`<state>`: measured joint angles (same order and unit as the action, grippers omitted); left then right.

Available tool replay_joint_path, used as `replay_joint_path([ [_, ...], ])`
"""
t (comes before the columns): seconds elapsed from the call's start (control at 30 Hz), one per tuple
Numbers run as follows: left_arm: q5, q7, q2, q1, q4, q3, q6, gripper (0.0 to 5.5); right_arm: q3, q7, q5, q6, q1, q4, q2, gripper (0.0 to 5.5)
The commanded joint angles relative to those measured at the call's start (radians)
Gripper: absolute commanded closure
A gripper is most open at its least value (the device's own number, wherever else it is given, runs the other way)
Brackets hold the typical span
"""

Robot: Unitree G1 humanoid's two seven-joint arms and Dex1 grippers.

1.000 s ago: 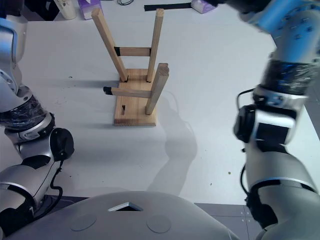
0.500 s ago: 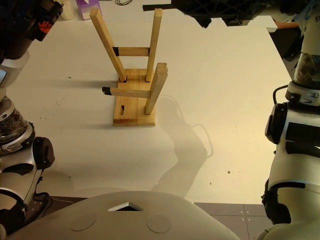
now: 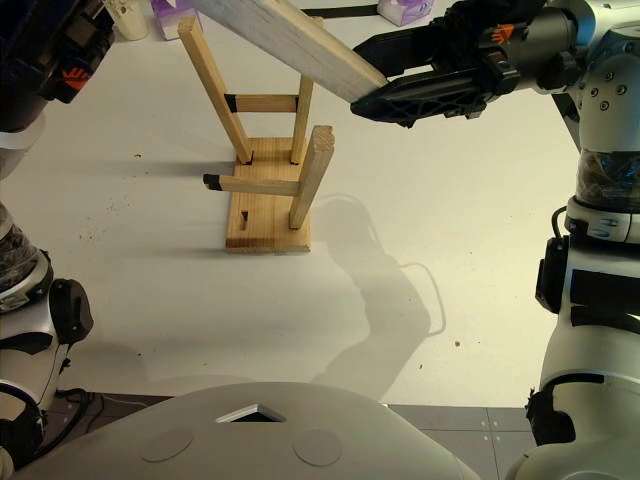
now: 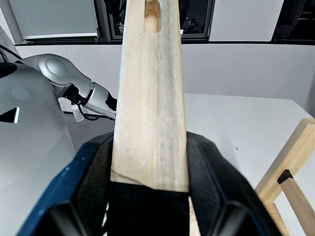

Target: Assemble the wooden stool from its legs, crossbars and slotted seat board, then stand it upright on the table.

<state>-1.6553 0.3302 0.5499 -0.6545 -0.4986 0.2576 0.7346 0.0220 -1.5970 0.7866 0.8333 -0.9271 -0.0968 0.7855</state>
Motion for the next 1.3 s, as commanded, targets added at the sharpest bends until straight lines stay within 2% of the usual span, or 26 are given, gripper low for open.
replay_joint_path([
  [0.03, 0.036, -0.001, -0.004, 0.002, -0.014, -0.035, -0.009, 2.59, -0.018, 0.006, 0.023, 0.018, -0.011, -0.001, -0.014, 3.43],
  [0.13, 0.060, -0.005, -0.012, -0.001, -0.019, -0.058, -0.014, 3.06, -0.017, 0.005, 0.025, 0.022, -0.009, 0.005, -0.021, 3.43],
  [0.3, 0.078, 0.000, -0.014, -0.006, -0.015, -0.086, -0.013, 3.09, -0.019, 0.017, 0.030, 0.040, 0.001, 0.031, -0.025, 3.43],
  [0.37, 0.080, 0.000, -0.014, -0.005, -0.018, -0.089, -0.017, 3.31, -0.016, 0.019, 0.029, 0.040, 0.004, 0.039, -0.027, 3.43],
  [0.83, 0.173, 0.057, -0.026, 0.010, -0.021, -0.079, -0.084, 3.43, -0.041, 0.074, 0.012, 0.003, -0.006, 0.027, -0.066, 3.43],
  [0.87, 0.179, 0.064, -0.019, 0.017, -0.021, -0.071, -0.086, 3.43, -0.051, 0.087, 0.008, -0.017, -0.010, 0.018, -0.074, 3.07],
  [0.97, 0.195, 0.095, 0.007, 0.026, -0.012, -0.038, -0.090, 3.43, -0.076, 0.106, 0.006, -0.044, -0.006, 0.005, -0.076, 2.63],
  [1.07, 0.220, 0.123, 0.042, 0.025, 0.009, 0.001, -0.099, 3.45, -0.111, 0.163, -0.012, -0.070, 0.006, -0.012, -0.070, 2.11],
  [1.13, 0.250, 0.146, 0.070, 0.025, 0.023, 0.025, -0.103, 3.45, -0.124, 0.190, -0.039, -0.099, 0.011, -0.045, -0.061, 2.08],
  [1.2, 0.397, 0.276, 0.183, 0.076, 0.024, 0.073, -0.140, 3.45, -0.155, 0.238, -0.061, -0.125, -0.012, -0.111, -0.059, 2.08],
  [1.3, 0.584, 0.502, 0.360, 0.241, 0.122, 0.223, -0.195, 3.45, -0.273, 0.341, -0.032, -0.153, -0.028, -0.157, -0.055, 2.08],
])
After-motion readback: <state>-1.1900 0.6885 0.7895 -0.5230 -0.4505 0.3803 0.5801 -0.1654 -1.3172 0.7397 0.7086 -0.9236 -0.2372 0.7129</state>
